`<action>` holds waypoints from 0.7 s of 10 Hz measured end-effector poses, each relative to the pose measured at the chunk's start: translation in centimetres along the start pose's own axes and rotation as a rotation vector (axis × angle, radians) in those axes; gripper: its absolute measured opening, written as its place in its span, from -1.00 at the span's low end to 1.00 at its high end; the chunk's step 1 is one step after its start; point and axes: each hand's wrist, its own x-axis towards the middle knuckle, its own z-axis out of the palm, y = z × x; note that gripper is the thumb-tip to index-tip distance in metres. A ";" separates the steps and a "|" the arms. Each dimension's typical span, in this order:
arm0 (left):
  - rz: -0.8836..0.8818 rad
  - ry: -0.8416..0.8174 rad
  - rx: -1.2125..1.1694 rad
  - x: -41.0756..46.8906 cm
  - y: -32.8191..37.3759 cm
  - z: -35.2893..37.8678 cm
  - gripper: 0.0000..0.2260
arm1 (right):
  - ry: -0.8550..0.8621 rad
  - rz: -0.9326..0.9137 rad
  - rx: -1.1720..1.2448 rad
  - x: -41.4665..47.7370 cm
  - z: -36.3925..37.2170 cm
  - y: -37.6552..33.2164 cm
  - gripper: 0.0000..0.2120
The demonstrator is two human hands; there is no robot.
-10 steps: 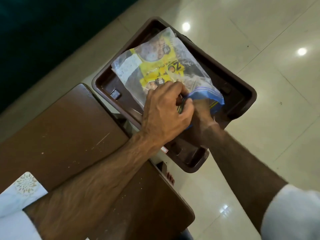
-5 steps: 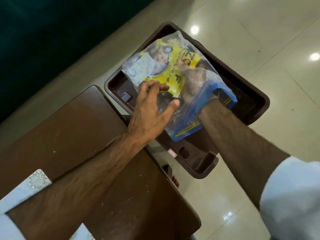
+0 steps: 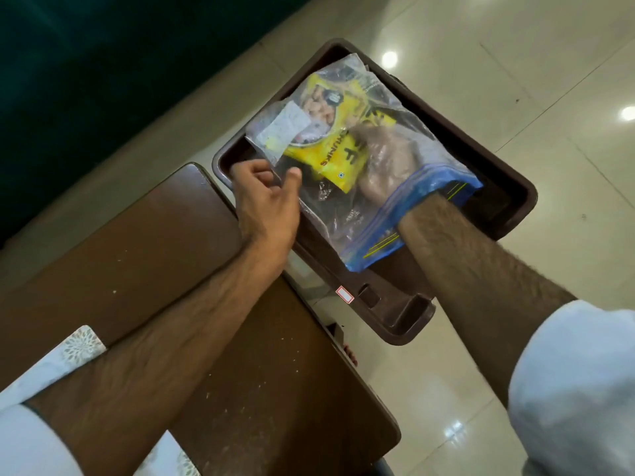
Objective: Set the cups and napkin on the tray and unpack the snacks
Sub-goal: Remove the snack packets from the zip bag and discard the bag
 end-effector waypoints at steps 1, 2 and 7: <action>-0.326 -0.028 -0.339 1.7 0.5 -0.3 -0.41 | -0.288 0.049 0.203 -3.1 -1.2 0.6 -0.59; -0.533 -0.252 -0.674 2.4 2.1 -0.7 -0.58 | -0.139 0.099 0.251 -6.2 -2.7 0.3 -0.70; -0.623 -0.079 -0.887 8.5 -2.0 -8.1 -0.61 | 0.291 0.061 0.072 -12.9 -11.1 2.8 -0.58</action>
